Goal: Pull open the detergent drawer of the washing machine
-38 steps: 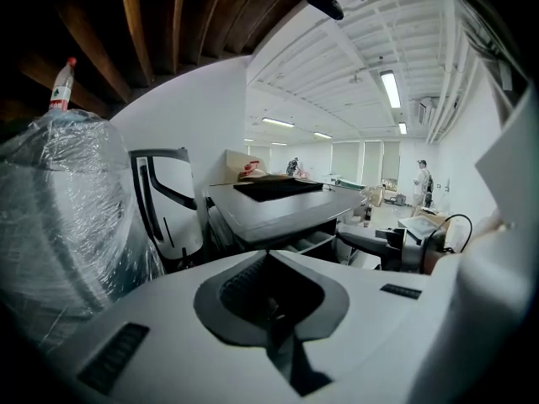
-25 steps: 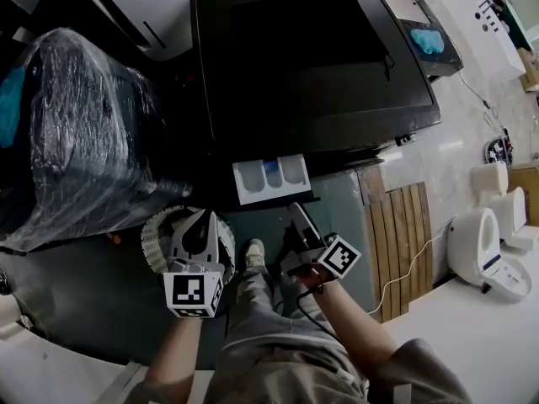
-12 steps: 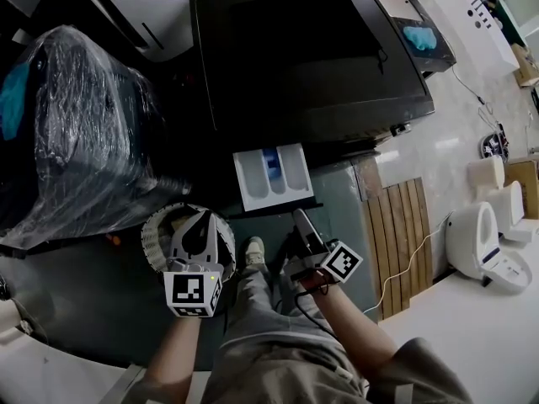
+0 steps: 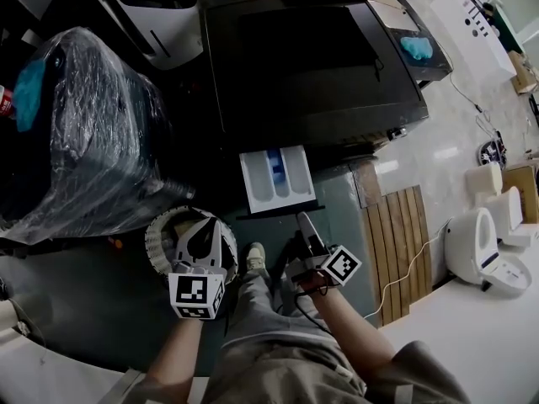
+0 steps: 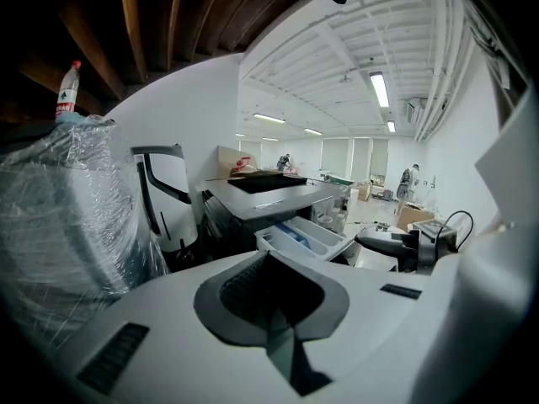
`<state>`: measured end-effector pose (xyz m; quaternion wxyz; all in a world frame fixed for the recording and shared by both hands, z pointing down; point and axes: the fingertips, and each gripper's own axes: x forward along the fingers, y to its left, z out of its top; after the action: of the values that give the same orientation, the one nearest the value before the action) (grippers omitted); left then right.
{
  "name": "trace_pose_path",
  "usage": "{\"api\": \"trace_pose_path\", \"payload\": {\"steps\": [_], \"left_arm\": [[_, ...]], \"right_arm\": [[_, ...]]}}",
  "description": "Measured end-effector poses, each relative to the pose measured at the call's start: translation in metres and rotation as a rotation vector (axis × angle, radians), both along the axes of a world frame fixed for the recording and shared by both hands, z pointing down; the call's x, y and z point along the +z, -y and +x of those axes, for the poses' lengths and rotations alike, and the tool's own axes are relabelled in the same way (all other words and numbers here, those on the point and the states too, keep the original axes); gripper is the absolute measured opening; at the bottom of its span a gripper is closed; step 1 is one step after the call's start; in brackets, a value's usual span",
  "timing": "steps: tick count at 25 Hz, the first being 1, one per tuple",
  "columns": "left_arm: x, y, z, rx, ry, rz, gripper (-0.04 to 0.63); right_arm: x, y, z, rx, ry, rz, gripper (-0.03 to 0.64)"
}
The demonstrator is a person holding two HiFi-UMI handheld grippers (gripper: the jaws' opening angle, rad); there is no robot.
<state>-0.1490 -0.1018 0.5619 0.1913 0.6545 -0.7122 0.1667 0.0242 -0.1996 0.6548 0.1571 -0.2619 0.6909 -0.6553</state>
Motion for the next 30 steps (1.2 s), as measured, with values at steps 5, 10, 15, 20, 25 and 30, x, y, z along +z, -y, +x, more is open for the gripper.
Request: {"api": "trace_pose_path", "payload": {"steps": [5, 10, 15, 20, 25, 30], "left_arm": [[-0.003, -0.001, 0.002, 0.003, 0.000, -0.002, 0.017], [-0.021, 0.006, 0.007, 0.018, 0.015, 0.017, 0.017], [-0.047, 0.015, 0.002, 0.018, 0.048, 0.031, 0.017], [-0.083, 0.028, -0.003, 0.019, 0.077, 0.070, 0.017], [-0.122, 0.044, -0.006, 0.028, 0.121, 0.119, 0.017], [-0.167, 0.061, -0.008, 0.043, 0.155, 0.179, 0.017]], "right_arm": [[-0.006, -0.002, 0.006, -0.006, -0.082, 0.041, 0.344], [-0.020, -0.012, 0.028, -0.056, -0.240, 0.105, 0.293], [-0.071, 0.008, 0.037, -0.077, -0.329, 0.284, 0.196], [-0.141, 0.036, 0.037, -0.119, -0.467, 0.579, 0.121], [-0.225, 0.058, 0.032, -0.117, -0.510, 0.854, 0.087], [-0.294, 0.065, 0.027, -0.114, -0.550, 1.043, 0.071]]}}
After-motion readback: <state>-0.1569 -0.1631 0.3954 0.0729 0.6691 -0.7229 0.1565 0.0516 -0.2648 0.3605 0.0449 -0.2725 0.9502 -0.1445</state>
